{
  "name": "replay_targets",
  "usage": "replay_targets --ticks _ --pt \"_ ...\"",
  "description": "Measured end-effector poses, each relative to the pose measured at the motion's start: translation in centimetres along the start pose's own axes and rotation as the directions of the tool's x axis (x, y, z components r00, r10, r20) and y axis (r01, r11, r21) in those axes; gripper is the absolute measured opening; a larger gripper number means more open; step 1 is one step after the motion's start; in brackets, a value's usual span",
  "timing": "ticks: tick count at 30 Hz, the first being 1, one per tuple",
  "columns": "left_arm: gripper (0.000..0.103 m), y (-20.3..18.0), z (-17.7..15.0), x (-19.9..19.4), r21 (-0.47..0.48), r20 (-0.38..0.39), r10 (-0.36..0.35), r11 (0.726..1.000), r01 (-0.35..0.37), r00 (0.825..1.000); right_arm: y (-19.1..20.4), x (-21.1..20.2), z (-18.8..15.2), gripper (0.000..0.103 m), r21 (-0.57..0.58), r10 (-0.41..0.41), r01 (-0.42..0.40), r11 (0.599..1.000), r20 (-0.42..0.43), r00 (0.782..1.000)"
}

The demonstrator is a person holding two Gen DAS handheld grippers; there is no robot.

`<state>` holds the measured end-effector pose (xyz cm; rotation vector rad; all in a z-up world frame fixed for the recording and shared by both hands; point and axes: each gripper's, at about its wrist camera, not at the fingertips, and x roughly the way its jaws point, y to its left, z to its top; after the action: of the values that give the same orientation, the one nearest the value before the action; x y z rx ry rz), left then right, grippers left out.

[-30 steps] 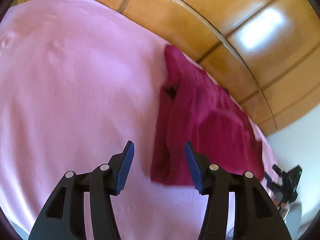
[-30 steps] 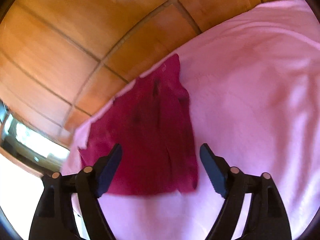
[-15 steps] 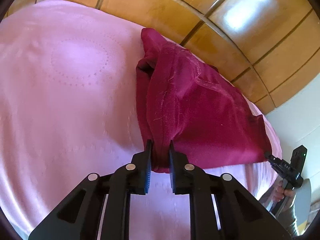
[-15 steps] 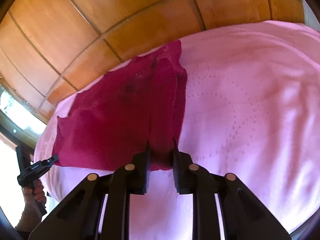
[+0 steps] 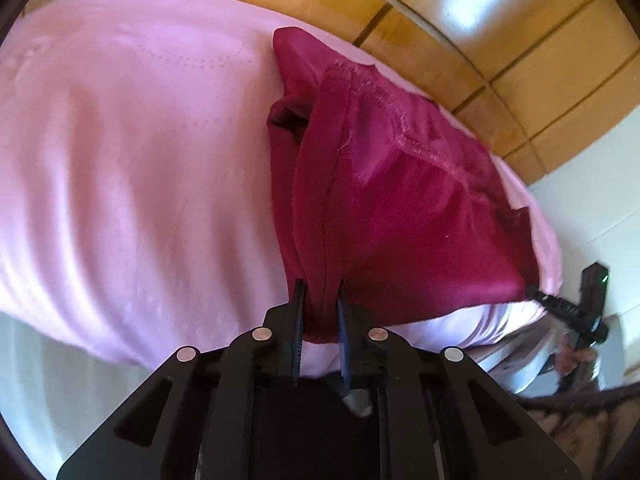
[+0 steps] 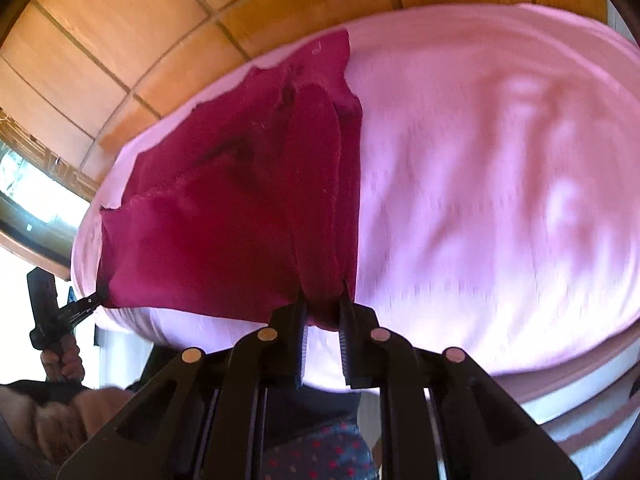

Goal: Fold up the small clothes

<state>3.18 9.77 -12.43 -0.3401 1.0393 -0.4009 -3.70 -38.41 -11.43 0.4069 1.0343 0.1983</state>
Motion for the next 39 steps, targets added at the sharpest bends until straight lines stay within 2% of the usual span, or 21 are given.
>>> replay_targets --ticks 1,3,5,7,9,10,13,16,17,18,19,23,28,32,35,39 --pt "0.016 -0.4 0.2 -0.1 0.026 0.007 0.015 1.0 -0.015 1.0 0.2 0.1 0.2 0.013 -0.01 -0.004 0.004 1.0 0.001 1.0" --pt "0.026 -0.8 1.5 -0.3 0.037 0.039 0.013 0.999 -0.015 0.999 0.4 0.2 0.9 0.032 -0.016 -0.006 0.006 1.0 0.013 1.0" --pt "0.031 -0.2 2.6 -0.8 0.039 0.066 0.01 0.999 -0.013 0.998 0.3 -0.1 2.0 0.049 -0.032 -0.017 0.019 0.999 0.058 0.998" --pt "0.031 -0.3 4.3 -0.4 0.055 0.094 0.021 0.998 -0.027 0.995 0.6 -0.1 3.6 0.05 -0.046 -0.041 0.046 0.998 0.102 0.994" --pt "0.031 -0.5 5.9 0.6 0.07 0.1 0.028 0.997 -0.035 0.995 0.9 0.2 5.0 0.055 -0.06 -0.066 0.075 0.995 0.138 0.988" --pt "0.031 -0.3 6.3 1.0 0.073 0.097 0.029 0.997 -0.036 0.995 1.2 0.5 6.0 0.055 -0.08 -0.094 0.108 0.991 0.16 0.983" --pt "0.031 -0.4 7.9 2.5 0.081 0.094 0.035 0.996 -0.042 0.995 1.9 1.8 7.9 0.055 -0.115 -0.118 0.141 0.983 0.183 0.976" --pt "0.029 -0.6 8.8 3.5 0.078 0.1 0.036 0.996 -0.044 0.994 2.0 3.4 9.3 0.049 -0.136 -0.142 0.167 0.977 0.18 0.973" --pt "0.017 -0.8 8.7 3.5 0.076 0.109 0.04 0.996 -0.049 0.993 1.9 3.9 9.5 0.038 -0.135 -0.141 0.165 0.977 0.172 0.975" --pt "0.009 -1.0 8.8 3.4 0.078 0.124 0.046 0.995 -0.056 0.991 1.9 4.3 9.8 0.017 -0.137 -0.13 0.152 0.979 0.158 0.979" --pt "0.008 -1.2 8.6 2.8 0.089 0.147 0.051 0.994 -0.065 0.988 2.0 4.4 9.7 0.009 -0.146 -0.132 0.154 0.977 0.153 0.979" --pt "0.007 -1.8 7.3 0.1 0.126 0.209 0.028 0.991 -0.055 0.978 3.3 2.7 8.9 0.007 -0.209 -0.139 0.174 0.962 0.17 0.976" --pt "0.007 -2.2 7.4 -2.7 0.104 0.278 -0.01 0.994 -0.02 0.961 4.5 -1.3 9.1 0.007 -0.191 -0.064 0.115 0.975 0.257 0.964" --pt "0.007 -3.1 9.8 -3.2 0.113 0.333 -0.016 0.993 -0.023 0.943 5.0 -2.0 11.6 0.007 -0.163 -0.012 0.067 0.984 0.318 0.948" --pt "0.007 -3.7 12.4 -2.6 0.127 0.367 0.008 0.99 -0.058 0.93 5.0 -0.5 14.5 0.007 -0.136 -0.031 0.083 0.987 0.347 0.937" --pt "0.007 -3.4 16.7 -0.5 0.097 0.372 0.054 0.991 -0.097 0.927 4.5 1.7 18.3 0.007 -0.081 -0.068 0.104 0.991 0.359 0.931"
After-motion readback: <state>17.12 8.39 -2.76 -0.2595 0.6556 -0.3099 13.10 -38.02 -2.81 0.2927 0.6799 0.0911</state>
